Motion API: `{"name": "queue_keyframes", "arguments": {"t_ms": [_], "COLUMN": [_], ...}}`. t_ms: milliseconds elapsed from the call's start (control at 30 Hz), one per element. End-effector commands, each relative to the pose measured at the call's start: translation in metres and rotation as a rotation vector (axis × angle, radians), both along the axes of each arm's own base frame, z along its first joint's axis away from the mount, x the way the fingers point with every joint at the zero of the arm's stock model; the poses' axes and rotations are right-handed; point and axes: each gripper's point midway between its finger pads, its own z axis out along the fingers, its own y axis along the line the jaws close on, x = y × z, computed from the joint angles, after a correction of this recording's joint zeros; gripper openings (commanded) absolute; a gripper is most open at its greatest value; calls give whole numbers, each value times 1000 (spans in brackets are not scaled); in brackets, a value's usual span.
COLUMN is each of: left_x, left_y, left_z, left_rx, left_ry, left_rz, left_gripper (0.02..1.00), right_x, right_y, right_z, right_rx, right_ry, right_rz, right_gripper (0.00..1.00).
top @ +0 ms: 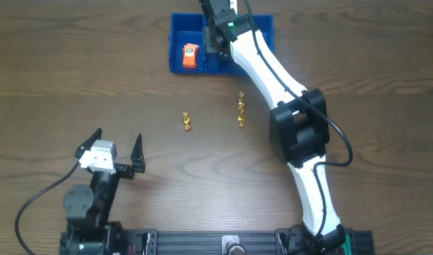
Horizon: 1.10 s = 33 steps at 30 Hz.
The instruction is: Sort Candies Into Trays
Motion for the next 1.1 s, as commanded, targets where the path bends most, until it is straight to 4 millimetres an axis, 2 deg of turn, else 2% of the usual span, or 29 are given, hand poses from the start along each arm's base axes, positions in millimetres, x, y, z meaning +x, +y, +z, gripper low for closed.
{"name": "queue_keyframes", "arguments": {"t_ms": [33,100,200,300,400,467,533,633,800,900,967,1100], "left_x": [-1,-1,-1,-1,-1,-1,-1,-1,-1,-1,-1,-1], "left_y": [-3,-2,-2,-3,-3,-3,-3,-3,-3,-3,-2,-3], "left_z": [-16,-16,-16,-16,-16,-16,-16,-16,-16,-16,-16,-16], "left_rx": [8,8,8,8,8,8,8,8,8,8,8,8], "left_ry": [43,43,43,43,43,43,43,43,43,43,43,43], "left_rz": [-18,-18,-18,-18,-18,-18,-18,-18,-18,-18,-18,-18], "left_gripper": [998,998,998,998,998,998,998,998,998,998,998,998], "right_x": [5,5,3,-6,-25,-50,-73,-111,-150,-162,-171,-193], "right_y": [0,1,0,1,10,26,40,56,82,85,83,93], "right_z": [20,30,41,44,53,60,57,46,29,4,-21,-61], "right_rx": [7,10,9,4,17,46,68,48,-6,-32,-39,-19], "right_ry": [-24,-30,-26,5,59,126,198,306,383,430,479,550], "right_rz": [-2,-2,-1,8,35,87,109,129,186,183,169,201], "right_gripper": [816,827,1000,998,998,998,996,998,998,998,998,998]}}
